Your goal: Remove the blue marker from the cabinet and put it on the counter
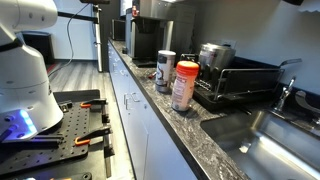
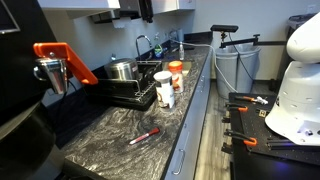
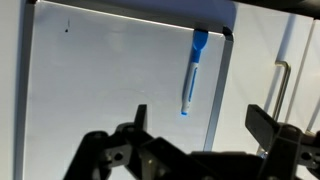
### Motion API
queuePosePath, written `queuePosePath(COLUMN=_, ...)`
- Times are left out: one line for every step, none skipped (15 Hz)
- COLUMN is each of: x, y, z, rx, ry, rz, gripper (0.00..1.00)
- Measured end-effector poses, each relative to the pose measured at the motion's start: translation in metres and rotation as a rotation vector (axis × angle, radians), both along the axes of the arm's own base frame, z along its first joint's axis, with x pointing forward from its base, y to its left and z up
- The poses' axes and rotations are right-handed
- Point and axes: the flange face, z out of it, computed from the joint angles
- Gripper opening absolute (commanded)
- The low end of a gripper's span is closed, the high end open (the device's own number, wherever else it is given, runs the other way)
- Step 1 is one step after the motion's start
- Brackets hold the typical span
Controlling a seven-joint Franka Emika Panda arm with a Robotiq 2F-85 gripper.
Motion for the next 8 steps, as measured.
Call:
queuePosePath(x=0.000, y=0.002, z=-0.001, rx=0.000, ry=-0.001, rz=0.000, gripper=1.00)
queuePosePath(x=0.001, y=0.006, z=-0.001, rx=-0.003, ry=-0.004, rz=-0.002, gripper=1.00)
queuePosePath(x=0.002, y=0.010, z=-0.003, rx=-0.009, ry=-0.009, rz=-0.007, gripper=1.00)
queuePosePath(x=0.004, y=0.015, z=-0.005, rx=-0.015, ry=-0.016, rz=-0.015, gripper=1.00)
queuePosePath(x=0.007, y=0.021, z=-0.008, rx=-0.018, ry=-0.024, rz=-0.028, gripper=1.00)
queuePosePath(x=0.010, y=0.025, z=-0.011, rx=-0.022, ry=-0.031, rz=-0.042, gripper=1.00)
queuePosePath(x=0.013, y=0.028, z=-0.015, rx=-0.026, ry=-0.039, rz=-0.059, gripper=1.00)
queuePosePath(x=0.016, y=0.028, z=-0.018, rx=-0.031, ry=-0.044, rz=-0.076, gripper=1.00)
